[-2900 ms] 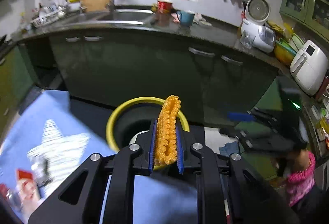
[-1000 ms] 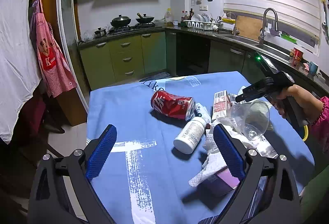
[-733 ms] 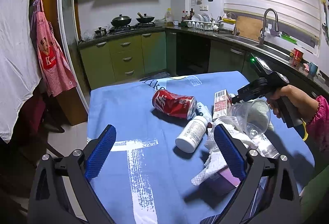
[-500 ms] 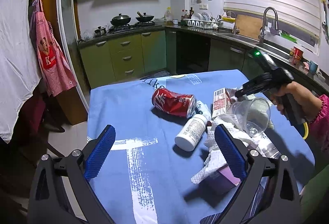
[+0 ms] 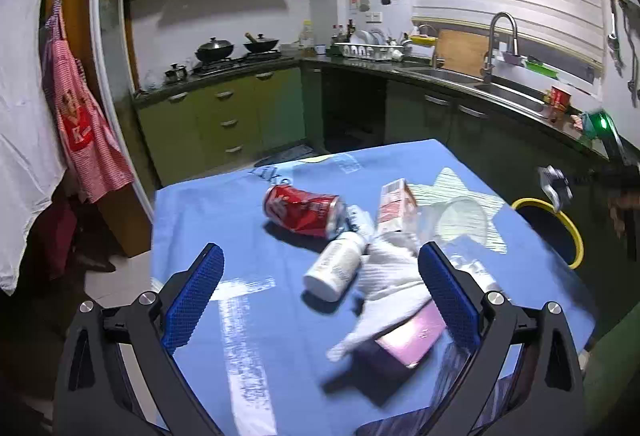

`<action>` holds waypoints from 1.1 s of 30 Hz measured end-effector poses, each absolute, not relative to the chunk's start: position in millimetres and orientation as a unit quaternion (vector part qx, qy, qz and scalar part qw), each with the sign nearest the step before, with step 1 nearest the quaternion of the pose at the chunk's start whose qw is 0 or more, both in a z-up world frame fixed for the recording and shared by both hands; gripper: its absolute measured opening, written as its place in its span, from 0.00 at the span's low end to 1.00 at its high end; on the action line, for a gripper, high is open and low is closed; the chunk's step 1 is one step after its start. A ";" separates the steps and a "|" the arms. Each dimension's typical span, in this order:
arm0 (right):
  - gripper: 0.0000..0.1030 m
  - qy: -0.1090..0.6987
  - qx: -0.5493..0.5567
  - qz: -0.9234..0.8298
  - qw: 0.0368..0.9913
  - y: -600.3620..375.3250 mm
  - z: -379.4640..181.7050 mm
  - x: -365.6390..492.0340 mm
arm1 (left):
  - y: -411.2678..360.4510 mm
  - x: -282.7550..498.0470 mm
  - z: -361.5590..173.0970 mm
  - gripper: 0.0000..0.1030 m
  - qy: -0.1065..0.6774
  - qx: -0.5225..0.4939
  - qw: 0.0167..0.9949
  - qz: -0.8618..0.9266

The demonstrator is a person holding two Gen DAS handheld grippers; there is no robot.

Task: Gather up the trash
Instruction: 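Grasp the crumpled white wrapper with the right gripper and lift it, then drop the white wrapper into the yellow bin with the right gripper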

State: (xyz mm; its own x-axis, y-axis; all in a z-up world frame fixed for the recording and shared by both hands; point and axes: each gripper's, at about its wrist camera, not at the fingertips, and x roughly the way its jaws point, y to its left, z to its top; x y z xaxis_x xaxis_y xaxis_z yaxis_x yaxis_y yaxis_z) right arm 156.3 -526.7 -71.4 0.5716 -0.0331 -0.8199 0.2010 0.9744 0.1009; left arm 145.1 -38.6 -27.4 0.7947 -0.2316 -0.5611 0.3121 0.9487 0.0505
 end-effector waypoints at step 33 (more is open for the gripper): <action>0.49 0.386 0.149 -0.076 0.907 -549.1 -102.7 57.6 | -161.7 204.1 -52.9 0.61 0.350 0.179 0.890 -0.231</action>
